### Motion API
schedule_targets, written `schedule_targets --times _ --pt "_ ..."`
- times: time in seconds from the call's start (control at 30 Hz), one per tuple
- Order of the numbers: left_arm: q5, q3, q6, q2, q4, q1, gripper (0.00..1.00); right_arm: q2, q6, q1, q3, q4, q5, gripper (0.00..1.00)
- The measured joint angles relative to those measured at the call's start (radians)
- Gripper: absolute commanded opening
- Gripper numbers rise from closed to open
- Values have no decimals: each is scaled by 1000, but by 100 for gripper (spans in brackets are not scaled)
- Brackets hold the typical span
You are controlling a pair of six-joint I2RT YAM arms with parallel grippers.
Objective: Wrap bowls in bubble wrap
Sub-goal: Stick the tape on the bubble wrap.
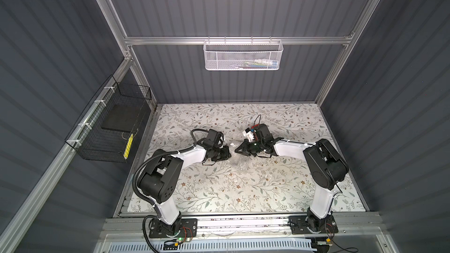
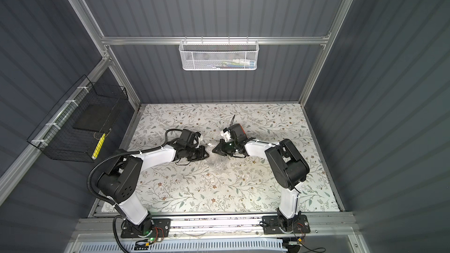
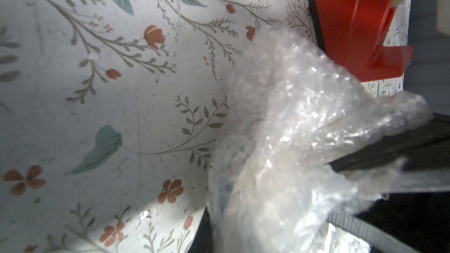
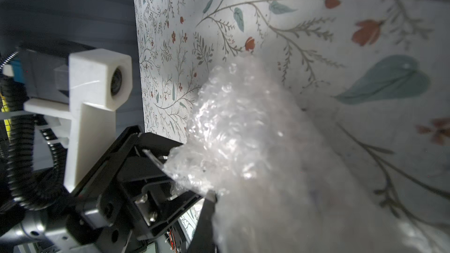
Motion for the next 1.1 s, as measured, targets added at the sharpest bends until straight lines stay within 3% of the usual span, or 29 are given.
schedule_targets --times 0.47,0.7,0.9,1.1 --pt "-1 8 0 2 -8 0 13 49 8 -6 0 76 -18 0" --pt "-19 12 3 2 -19 -2 33 77 8 -11 0 113 -28 0" --pt "-57 21 10 -2 -48 -2 37 80 8 -12 0 119 -29 0" --pt "-85 30 15 -8 -66 -2 48 97 8 -14 0 141 -43 0"
